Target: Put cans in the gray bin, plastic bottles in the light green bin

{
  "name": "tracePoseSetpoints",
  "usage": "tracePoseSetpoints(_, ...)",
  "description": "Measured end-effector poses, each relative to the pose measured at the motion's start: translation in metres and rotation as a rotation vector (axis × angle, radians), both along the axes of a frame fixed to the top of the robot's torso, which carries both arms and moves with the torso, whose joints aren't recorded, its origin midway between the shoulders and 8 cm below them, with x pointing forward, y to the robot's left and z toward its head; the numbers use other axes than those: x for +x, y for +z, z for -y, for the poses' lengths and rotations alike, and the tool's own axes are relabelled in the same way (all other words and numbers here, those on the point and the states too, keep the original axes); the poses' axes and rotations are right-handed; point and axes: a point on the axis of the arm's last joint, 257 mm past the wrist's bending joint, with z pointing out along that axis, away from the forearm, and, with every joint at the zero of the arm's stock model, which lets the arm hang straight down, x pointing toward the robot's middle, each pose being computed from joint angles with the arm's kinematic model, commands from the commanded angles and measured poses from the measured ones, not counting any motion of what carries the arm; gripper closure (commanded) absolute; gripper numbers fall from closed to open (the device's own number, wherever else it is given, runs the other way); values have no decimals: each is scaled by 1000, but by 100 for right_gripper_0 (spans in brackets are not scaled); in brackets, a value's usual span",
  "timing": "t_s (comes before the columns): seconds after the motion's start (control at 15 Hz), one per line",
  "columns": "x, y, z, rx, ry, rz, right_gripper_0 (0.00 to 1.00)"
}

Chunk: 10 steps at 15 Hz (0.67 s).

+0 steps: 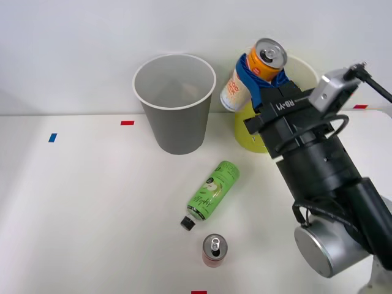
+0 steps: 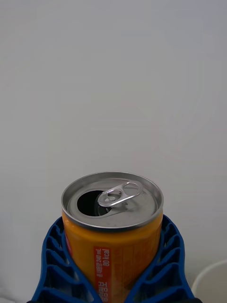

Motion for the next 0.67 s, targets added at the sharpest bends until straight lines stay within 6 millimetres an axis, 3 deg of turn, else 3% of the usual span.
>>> tracePoseSetpoints(0.53, 36, 48, -74, -115, 95, -147, 100)
tracePoseSetpoints(0.67, 55, 47, -87, -96, 119, -165, 100)
